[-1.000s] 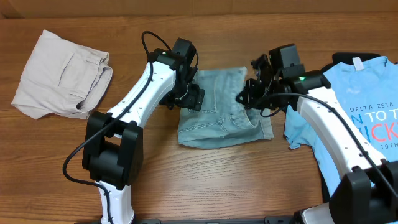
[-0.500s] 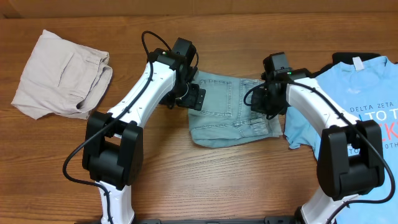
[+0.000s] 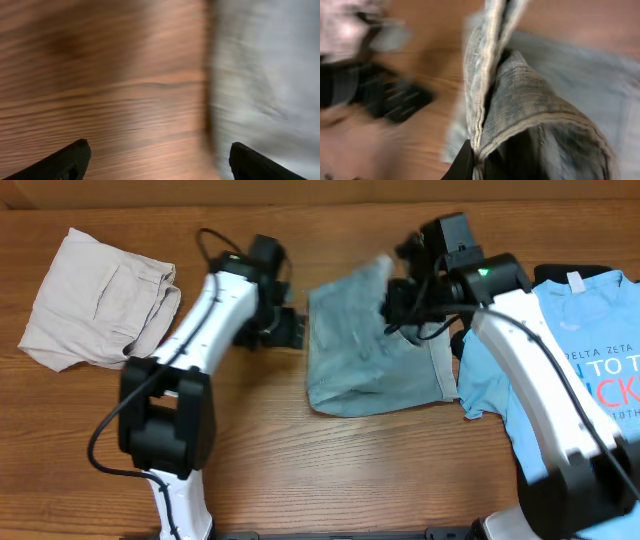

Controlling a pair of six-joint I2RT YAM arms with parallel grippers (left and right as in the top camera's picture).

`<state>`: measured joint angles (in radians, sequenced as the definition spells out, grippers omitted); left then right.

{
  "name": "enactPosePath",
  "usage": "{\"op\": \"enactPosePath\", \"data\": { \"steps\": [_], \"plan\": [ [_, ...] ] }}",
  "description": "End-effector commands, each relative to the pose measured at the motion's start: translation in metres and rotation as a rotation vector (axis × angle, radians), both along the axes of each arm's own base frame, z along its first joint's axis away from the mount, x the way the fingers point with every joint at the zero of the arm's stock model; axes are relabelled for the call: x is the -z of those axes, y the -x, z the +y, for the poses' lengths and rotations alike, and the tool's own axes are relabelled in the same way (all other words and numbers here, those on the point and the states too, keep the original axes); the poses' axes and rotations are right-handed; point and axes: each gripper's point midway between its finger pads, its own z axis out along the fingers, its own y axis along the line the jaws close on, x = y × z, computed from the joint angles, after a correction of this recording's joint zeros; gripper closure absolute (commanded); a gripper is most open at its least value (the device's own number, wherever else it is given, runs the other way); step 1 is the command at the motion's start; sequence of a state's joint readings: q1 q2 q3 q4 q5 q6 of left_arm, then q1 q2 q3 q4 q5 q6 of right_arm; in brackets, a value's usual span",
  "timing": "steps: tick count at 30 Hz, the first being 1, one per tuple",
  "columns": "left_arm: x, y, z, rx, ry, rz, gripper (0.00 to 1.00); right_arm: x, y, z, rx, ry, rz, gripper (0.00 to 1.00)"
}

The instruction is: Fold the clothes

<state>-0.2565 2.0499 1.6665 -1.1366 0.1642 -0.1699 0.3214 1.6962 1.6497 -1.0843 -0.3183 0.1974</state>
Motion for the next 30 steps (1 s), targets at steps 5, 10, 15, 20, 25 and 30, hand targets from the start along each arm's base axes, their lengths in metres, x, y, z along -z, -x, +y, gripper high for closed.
{"op": "enactPosePath", "data": {
  "steps": [5,10,15,20,25,30],
  "plan": [
    [-0.001,-0.001,0.016,-0.051,0.065,0.030,0.10,-0.008,0.004,-0.018,0.089,0.062,-0.015,0.96],
    [-0.001,0.002,0.005,-0.019,0.063,0.027,0.10,0.036,0.000,-0.065,0.236,0.146,0.115,0.96],
    [-0.001,0.001,-0.002,0.000,0.062,0.015,0.09,0.093,0.006,-0.097,0.301,0.200,0.255,0.96],
    [-0.001,0.001,-0.003,0.000,0.062,0.014,0.09,0.132,0.007,-0.113,0.318,0.212,0.307,0.96],
    [-0.001,0.001,-0.003,0.000,0.062,0.014,0.09,0.147,0.014,-0.121,0.335,0.249,0.329,0.84],
    [-0.001,0.002,-0.004,0.005,0.072,0.018,0.11,0.146,0.017,-0.127,0.368,0.277,0.342,0.66]
  ]
}}
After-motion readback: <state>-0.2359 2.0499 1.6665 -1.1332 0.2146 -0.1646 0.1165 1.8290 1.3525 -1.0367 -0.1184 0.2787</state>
